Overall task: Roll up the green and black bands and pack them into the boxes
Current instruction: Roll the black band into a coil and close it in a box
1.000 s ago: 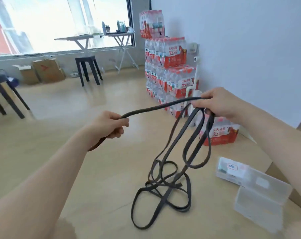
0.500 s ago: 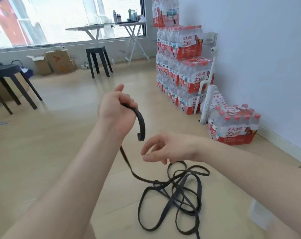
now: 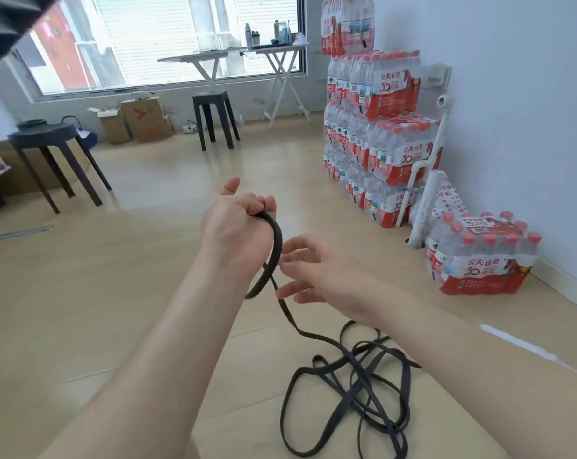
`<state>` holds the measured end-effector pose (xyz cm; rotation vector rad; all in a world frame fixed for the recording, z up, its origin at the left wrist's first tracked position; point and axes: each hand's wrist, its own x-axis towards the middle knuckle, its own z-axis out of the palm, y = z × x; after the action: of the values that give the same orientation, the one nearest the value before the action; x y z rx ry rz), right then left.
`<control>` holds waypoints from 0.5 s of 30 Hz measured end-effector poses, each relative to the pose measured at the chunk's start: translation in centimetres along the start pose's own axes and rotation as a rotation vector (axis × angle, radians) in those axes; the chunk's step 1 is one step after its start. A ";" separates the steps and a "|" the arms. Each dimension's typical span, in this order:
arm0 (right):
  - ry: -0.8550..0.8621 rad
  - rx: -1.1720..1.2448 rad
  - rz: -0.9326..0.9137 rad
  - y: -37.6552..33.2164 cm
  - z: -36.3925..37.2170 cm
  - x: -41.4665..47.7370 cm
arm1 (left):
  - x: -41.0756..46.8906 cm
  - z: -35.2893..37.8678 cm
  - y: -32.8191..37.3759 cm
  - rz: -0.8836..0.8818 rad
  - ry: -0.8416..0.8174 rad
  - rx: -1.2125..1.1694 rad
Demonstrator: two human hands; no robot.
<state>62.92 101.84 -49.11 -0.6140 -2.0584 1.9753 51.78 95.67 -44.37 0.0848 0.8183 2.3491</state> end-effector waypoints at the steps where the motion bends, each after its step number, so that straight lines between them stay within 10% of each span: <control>1: -0.039 0.000 -0.013 0.1 0.1 0.0 | 0.1 -0.1 0.0 0.001 0.010 -0.006; 10: -0.334 0.091 0.040 -0.1 -0.5 -0.7 | 0.6 -0.5 0.6 0.032 0.042 -0.047; 15: -0.028 0.570 -0.056 -1.5 -1.9 -0.4 | 0.4 -2.8 1.3 -0.048 -0.155 1.211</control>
<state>63.91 103.39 -47.48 -0.3992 -1.3898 2.3869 50.01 93.63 -45.91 0.7124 1.9796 1.4579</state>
